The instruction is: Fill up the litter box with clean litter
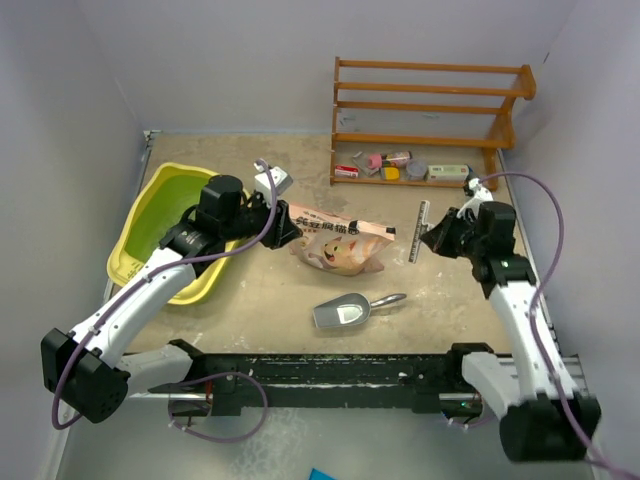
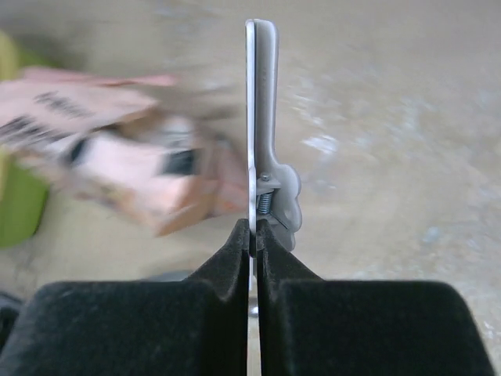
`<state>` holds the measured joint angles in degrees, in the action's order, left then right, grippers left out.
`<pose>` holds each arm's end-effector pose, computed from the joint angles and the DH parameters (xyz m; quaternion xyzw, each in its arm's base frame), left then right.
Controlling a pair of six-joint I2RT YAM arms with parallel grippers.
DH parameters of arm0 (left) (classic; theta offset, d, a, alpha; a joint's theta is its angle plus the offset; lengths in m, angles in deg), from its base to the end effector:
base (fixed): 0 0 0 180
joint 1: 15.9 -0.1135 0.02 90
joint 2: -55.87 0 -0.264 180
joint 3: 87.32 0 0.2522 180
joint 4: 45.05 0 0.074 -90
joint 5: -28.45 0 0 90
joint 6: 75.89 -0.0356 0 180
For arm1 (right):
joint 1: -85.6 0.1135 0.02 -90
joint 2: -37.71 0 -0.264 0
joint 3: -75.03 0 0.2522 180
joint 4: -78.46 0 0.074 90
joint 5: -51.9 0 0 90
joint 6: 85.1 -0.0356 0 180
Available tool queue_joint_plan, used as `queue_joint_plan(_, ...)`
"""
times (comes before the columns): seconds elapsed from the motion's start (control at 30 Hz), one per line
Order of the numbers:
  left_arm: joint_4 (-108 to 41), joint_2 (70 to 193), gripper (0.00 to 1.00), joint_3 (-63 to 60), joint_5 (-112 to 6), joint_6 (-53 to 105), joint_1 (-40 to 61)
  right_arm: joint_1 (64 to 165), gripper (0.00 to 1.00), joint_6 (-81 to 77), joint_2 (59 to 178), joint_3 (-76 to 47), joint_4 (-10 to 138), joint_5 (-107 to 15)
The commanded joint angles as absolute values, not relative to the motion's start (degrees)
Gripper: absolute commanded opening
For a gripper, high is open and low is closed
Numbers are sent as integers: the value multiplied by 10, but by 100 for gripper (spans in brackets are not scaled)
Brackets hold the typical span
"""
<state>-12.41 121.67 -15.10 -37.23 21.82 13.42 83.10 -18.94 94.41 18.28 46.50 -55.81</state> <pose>0.2177 -0.1391 0.3355 0.2649 0.7944 -0.3336 0.4329 0.2191 0.0013 0.2773 0.1240 0.8581 0.2211 0.4465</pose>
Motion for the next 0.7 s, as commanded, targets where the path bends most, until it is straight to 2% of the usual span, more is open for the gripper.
queue_joint_plan(0.0,-157,1209,38,-129,-286,199,135,885,0,-136,816,117,360,-619)
queue_joint_plan(0.17,-189,1187,40,-131,-223,184,135,886,0,-106,724,102,327,-842)
queue_joint_plan(0.33,-224,1169,42,-129,-148,174,134,888,0,-103,747,83,310,-1062)
queue_joint_plan(0.43,-223,1173,46,-124,-70,162,134,912,0,-105,761,63,303,-1089)
queue_joint_plan(0.57,-274,1212,67,-132,39,212,134,929,0,-123,791,43,305,-1096)
queue_joint_plan(0.6,-294,1231,68,-127,71,231,134,936,0,-119,798,41,302,-1086)
queue_joint_plan(0.67,-276,1268,65,-98,113,237,135,955,0,-113,814,41,295,-1060)
